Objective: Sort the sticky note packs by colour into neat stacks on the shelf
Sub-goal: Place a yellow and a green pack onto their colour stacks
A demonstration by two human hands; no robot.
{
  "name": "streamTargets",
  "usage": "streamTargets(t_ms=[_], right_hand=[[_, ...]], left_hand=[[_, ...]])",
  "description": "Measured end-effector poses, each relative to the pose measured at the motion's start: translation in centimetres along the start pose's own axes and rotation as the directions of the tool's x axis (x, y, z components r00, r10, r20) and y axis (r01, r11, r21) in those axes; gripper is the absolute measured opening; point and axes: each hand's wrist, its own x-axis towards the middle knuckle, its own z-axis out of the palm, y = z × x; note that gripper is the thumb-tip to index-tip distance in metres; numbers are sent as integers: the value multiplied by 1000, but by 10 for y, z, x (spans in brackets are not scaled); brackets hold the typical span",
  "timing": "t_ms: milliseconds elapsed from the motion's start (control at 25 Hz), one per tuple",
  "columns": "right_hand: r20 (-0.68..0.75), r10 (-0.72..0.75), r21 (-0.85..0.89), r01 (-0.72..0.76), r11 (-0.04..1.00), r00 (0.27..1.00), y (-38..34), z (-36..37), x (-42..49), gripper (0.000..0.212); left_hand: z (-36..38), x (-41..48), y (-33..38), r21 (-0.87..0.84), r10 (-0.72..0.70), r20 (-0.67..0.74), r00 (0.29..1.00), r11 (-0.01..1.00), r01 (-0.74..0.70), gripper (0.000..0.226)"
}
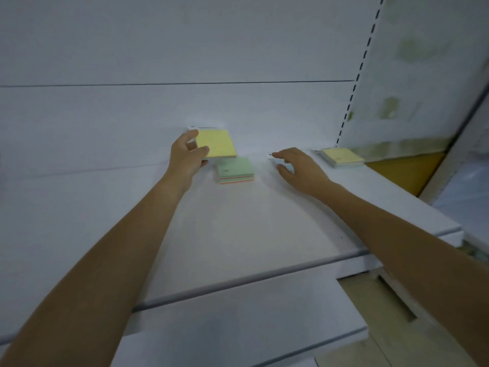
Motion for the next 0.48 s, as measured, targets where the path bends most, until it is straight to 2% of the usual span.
streamTargets(t_ms=[160, 320, 480], right_hand=[[89, 3, -232, 18, 973, 996, 57, -44, -39, 43], [221, 80, -313, -7, 950, 972, 113, -81, -59, 52], [239, 222, -338, -133, 932, 945, 159, -107, -62, 63]], left_hand=[[62, -2, 3, -2, 17, 89, 996, 1000, -17, 47], [140, -2, 5, 3, 40, 189, 981, 999, -41, 47], [214, -2, 3, 55, 36, 222, 974, 997, -50, 48]])
